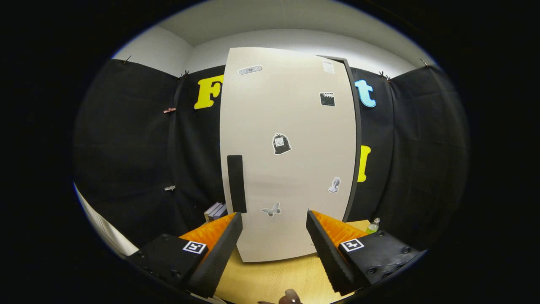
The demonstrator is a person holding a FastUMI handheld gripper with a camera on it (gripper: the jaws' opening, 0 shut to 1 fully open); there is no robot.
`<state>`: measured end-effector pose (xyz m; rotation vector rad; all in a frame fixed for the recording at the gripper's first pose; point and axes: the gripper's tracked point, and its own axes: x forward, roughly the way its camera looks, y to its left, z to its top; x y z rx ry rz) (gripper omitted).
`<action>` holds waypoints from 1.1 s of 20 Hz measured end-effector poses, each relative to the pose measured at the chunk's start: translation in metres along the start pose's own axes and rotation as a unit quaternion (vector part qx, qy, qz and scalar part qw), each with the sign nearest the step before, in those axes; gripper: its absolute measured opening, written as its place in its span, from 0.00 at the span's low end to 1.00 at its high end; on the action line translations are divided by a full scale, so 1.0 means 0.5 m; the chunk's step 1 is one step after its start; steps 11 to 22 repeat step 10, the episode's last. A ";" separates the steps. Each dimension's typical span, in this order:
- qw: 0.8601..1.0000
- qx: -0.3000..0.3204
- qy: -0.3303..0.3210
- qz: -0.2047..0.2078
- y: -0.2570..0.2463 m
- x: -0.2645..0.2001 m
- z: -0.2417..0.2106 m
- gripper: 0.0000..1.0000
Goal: Open the shoe cabinet door, grab the shoes and put them into the shoe cabinet, then close the shoe cabinet door.
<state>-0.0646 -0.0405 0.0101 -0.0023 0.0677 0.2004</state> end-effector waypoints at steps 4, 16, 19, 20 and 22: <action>1.000 -0.001 -0.007 0.002 -0.013 -0.007 0.006 0.99; 1.000 0.018 -0.007 -0.011 -0.046 -0.012 0.008 0.99; 1.000 0.018 -0.007 -0.011 -0.046 -0.012 0.008 0.99; 1.000 0.018 -0.007 -0.011 -0.046 -0.012 0.008 0.99; 1.000 0.018 -0.007 -0.011 -0.046 -0.012 0.008 0.99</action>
